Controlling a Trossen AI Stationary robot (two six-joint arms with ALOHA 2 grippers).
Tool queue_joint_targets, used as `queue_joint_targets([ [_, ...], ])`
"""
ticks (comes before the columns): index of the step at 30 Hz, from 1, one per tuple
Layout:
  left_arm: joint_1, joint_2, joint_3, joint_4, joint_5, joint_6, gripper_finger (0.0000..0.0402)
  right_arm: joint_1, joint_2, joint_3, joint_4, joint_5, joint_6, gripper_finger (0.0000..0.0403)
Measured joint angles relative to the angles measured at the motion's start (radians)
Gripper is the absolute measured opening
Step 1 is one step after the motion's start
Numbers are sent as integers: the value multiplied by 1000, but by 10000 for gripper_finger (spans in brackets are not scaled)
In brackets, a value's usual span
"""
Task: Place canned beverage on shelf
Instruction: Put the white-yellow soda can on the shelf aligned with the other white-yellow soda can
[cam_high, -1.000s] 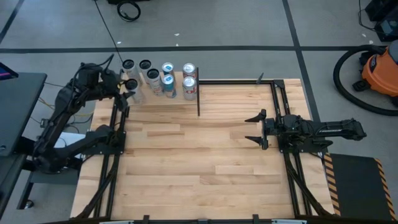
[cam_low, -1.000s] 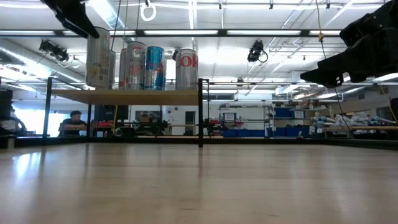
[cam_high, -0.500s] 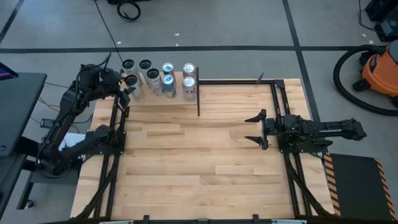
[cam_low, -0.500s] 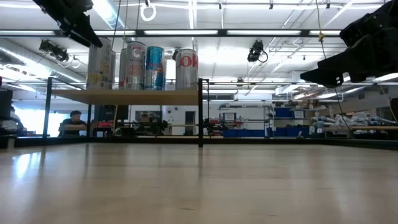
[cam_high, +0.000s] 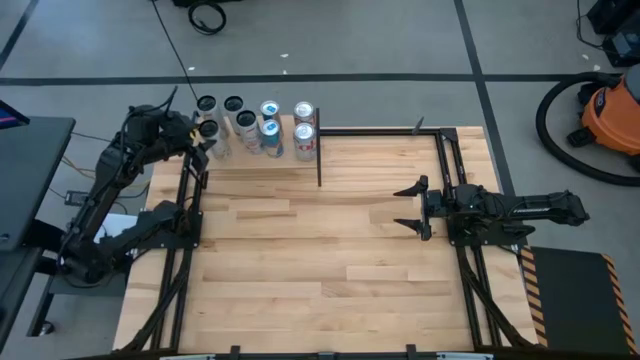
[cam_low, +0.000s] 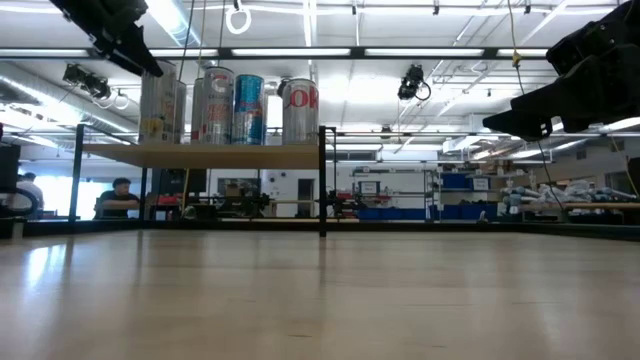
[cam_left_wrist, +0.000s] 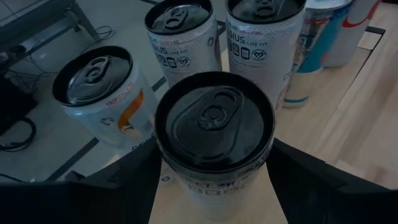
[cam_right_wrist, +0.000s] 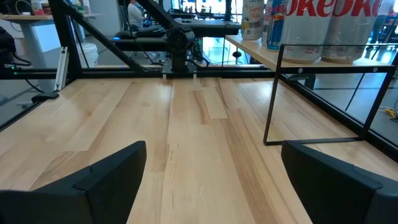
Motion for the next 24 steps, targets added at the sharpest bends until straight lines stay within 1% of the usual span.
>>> queue_joint_targets([
  [14, 0, 1, 0, -6, -5, -71, 273, 0, 0, 0, 0, 0, 0, 383],
  [16, -1, 1, 0, -6, -18, -78, 273, 0, 0, 0, 0, 0, 0, 383],
  [24, -35, -5, 0, -13, -34, -88, 273, 0, 0, 0, 0, 0, 0, 383],
])
